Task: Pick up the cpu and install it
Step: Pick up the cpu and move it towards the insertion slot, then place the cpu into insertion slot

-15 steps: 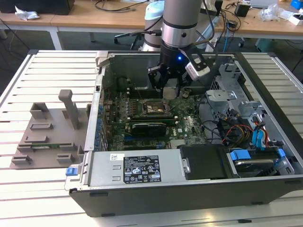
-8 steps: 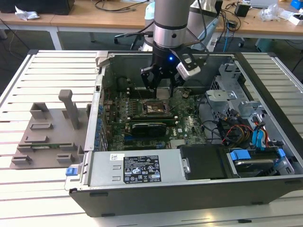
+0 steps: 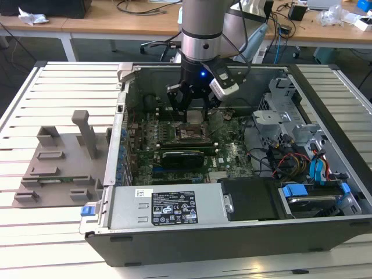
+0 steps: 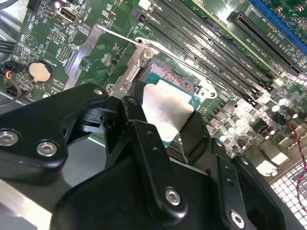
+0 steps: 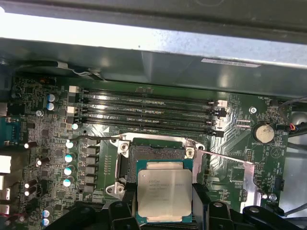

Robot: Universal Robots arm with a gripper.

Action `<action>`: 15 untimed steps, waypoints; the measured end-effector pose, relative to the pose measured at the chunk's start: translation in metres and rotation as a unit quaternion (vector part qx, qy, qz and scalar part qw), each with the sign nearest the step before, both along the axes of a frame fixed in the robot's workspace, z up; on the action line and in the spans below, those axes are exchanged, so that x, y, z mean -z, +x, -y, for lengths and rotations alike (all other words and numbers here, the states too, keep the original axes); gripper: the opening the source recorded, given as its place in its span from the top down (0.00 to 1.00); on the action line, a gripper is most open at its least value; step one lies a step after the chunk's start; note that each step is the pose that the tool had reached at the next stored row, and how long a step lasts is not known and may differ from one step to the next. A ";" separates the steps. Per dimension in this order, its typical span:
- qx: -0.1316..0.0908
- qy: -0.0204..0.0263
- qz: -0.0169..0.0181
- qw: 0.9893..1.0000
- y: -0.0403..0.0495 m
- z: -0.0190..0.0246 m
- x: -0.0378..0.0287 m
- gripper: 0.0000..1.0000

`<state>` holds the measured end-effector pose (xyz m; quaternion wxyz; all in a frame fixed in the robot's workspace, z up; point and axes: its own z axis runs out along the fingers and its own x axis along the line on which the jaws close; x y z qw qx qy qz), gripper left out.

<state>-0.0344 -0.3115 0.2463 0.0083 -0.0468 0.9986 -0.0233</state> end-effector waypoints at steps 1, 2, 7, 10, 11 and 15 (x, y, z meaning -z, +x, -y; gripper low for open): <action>0.000 0.000 0.000 1.000 0.0000 0.0000 0.0000 0.45; 0.000 0.000 0.000 1.000 0.0000 0.0000 0.0000 0.45; 0.000 0.000 0.000 1.000 0.0000 0.0000 0.0001 0.45; 0.000 0.000 0.000 1.000 0.0000 -0.0001 0.0002 0.45; 0.000 0.000 0.000 1.000 0.0000 -0.0001 0.0002 0.45; 0.000 -0.027 0.000 1.000 0.0000 -0.0058 0.0003 0.45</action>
